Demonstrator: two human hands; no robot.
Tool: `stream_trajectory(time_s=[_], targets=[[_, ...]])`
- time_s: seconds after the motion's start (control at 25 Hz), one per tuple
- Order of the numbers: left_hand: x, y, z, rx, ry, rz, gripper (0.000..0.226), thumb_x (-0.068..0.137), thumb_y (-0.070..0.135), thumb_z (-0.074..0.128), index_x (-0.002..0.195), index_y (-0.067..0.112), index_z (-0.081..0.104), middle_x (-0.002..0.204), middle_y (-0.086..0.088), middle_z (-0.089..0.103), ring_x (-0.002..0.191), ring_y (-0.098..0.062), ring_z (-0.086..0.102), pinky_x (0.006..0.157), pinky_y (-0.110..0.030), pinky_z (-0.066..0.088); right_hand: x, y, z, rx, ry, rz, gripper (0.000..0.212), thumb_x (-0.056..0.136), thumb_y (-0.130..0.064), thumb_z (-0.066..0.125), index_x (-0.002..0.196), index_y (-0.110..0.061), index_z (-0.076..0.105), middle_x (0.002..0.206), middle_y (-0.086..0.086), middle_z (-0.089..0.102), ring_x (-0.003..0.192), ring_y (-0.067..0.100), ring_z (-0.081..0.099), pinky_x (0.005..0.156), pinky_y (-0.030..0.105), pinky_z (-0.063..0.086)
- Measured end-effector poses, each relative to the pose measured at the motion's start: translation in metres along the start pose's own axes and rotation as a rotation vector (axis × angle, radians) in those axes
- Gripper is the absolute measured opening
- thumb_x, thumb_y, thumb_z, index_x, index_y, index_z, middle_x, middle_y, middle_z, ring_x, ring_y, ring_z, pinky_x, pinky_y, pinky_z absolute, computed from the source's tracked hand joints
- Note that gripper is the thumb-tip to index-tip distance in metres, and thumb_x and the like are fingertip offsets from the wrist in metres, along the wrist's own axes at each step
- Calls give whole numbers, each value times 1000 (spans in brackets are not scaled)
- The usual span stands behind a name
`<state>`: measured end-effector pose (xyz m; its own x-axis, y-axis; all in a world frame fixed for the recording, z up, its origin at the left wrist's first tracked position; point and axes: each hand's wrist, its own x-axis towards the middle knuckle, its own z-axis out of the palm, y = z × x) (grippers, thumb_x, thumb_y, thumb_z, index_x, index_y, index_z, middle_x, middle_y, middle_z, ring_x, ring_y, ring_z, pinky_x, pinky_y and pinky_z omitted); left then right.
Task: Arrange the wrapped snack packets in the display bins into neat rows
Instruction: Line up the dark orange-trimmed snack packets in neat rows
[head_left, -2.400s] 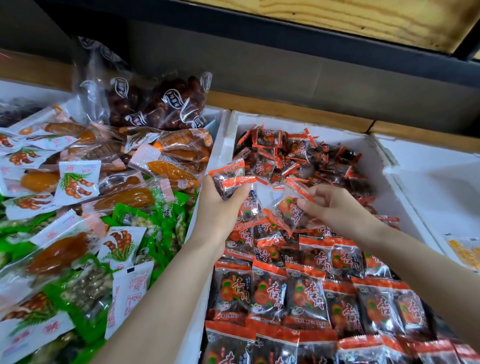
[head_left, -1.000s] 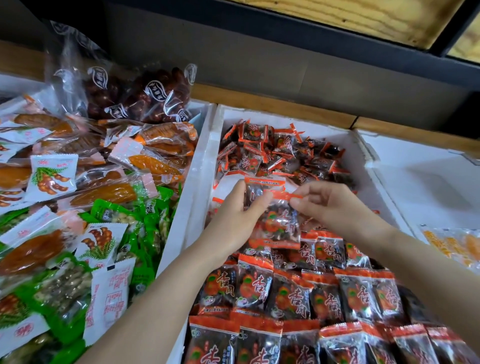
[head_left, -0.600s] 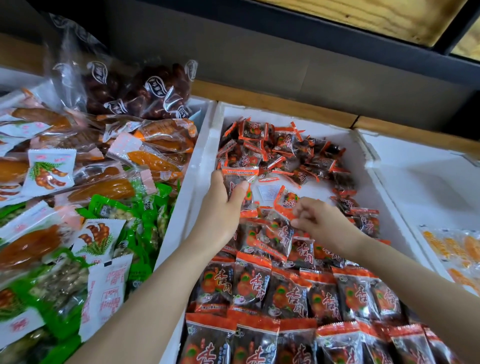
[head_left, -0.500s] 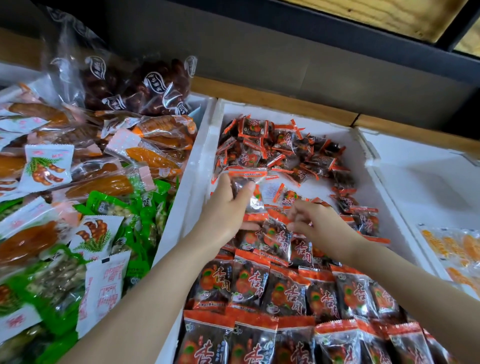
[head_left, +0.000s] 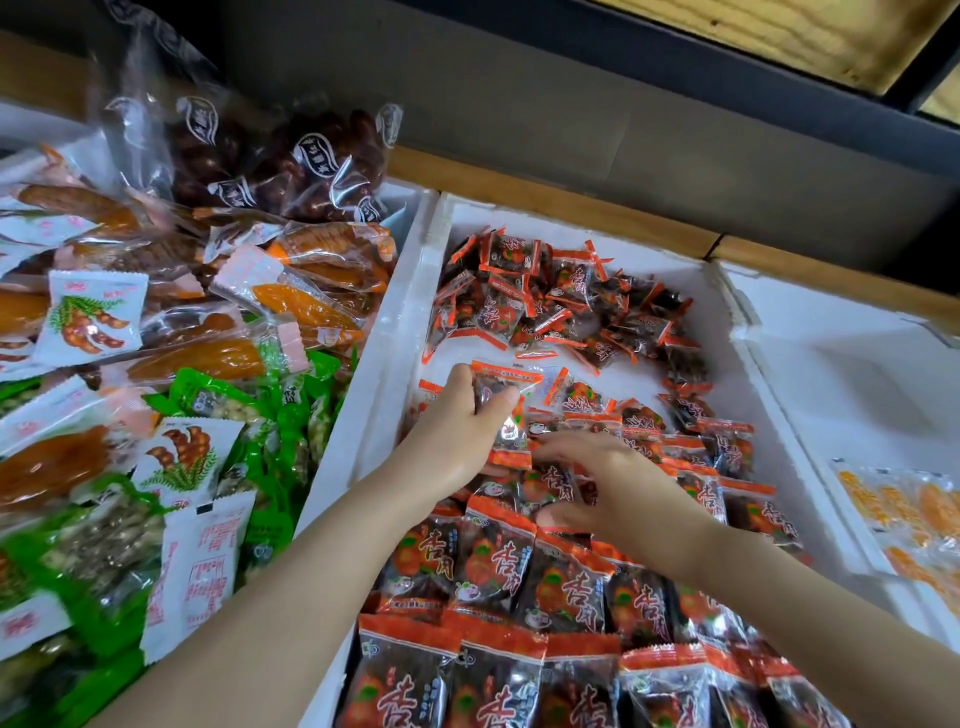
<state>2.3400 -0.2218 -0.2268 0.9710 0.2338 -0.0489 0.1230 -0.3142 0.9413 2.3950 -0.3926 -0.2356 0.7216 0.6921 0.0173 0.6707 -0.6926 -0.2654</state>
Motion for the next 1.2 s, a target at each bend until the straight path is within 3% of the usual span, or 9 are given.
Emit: stream_trajectory(time_s=[0.12, 0.2, 0.32, 0.44, 0.6, 0.8, 0.92, 1.0, 1.2], targets=[[5, -6, 0, -43, -17, -49, 56, 97, 47, 41, 130, 3, 36, 119, -8, 50, 111, -19, 49, 91, -32, 42, 0, -2, -4, -1, -36, 22, 57, 81, -42, 68, 133, -34, 46, 143, -17, 38, 131, 2, 35, 104, 17, 27], [8, -10, 1, -101, -67, -72, 61, 94, 49, 46, 137, 8, 35, 138, -9, 43, 128, -24, 42, 107, -45, 38, 0, -3, -8, -6, -62, 20, 54, 87, -40, 61, 137, -33, 43, 144, -17, 37, 132, 3, 35, 106, 16, 26], [5, -11, 2, -207, -141, 5, 36, 90, 44, 57, 117, 21, 56, 113, -9, 58, 111, -24, 57, 97, -48, 49, 0, -10, -16, 351, 68, 108, 40, 89, -30, 59, 127, -25, 50, 125, -14, 56, 112, 2, 54, 99, 21, 43], [-1, -8, 4, -203, -138, 145, 18, 89, 37, 62, 104, 29, 64, 104, -8, 66, 101, -19, 63, 93, -42, 52, -5, -21, -23, 810, 191, 157, 7, 88, -16, 59, 92, -11, 58, 81, -3, 65, 75, 8, 63, 78, 29, 56], [-5, -9, 10, 89, -52, 290, 34, 88, 49, 55, 114, 27, 54, 101, 7, 64, 98, -9, 60, 89, -31, 49, -6, -16, -31, 942, 212, 209, 7, 87, -10, 60, 84, -4, 62, 67, 4, 66, 59, 9, 63, 59, 22, 56], [-13, -24, 15, 937, -27, 427, 51, 99, 49, 32, 142, 20, 32, 139, 1, 36, 130, -20, 28, 109, -34, 21, 21, 17, -46, 847, 425, 344, 16, 91, -18, 59, 77, -10, 60, 73, 3, 66, 70, 13, 62, 68, 24, 53], [-16, -29, 8, 1047, -15, 441, 49, 100, 46, 33, 143, 22, 34, 142, 3, 34, 133, -20, 24, 111, -36, 17, 53, 27, -44, 723, 376, 342, 23, 92, -19, 59, 72, -7, 56, 62, 0, 58, 73, 24, 57, 75, 40, 49], [-18, -30, 2, 1078, 0, 438, 48, 101, 44, 32, 144, 24, 32, 141, 3, 34, 133, -20, 24, 112, -37, 20, 75, 21, -37, 635, 300, 312, 24, 92, -18, 58, 84, 5, 59, 68, 6, 63, 75, 28, 61, 81, 45, 51], [-21, -29, -3, 1070, -26, 401, 48, 100, 45, 32, 144, 25, 31, 142, 2, 33, 133, -18, 23, 112, -39, 22, 115, -12, -15, 534, 151, 140, 15, 94, -13, 56, 98, 2, 59, 87, 13, 66, 74, 19, 66, 71, 26, 57]])
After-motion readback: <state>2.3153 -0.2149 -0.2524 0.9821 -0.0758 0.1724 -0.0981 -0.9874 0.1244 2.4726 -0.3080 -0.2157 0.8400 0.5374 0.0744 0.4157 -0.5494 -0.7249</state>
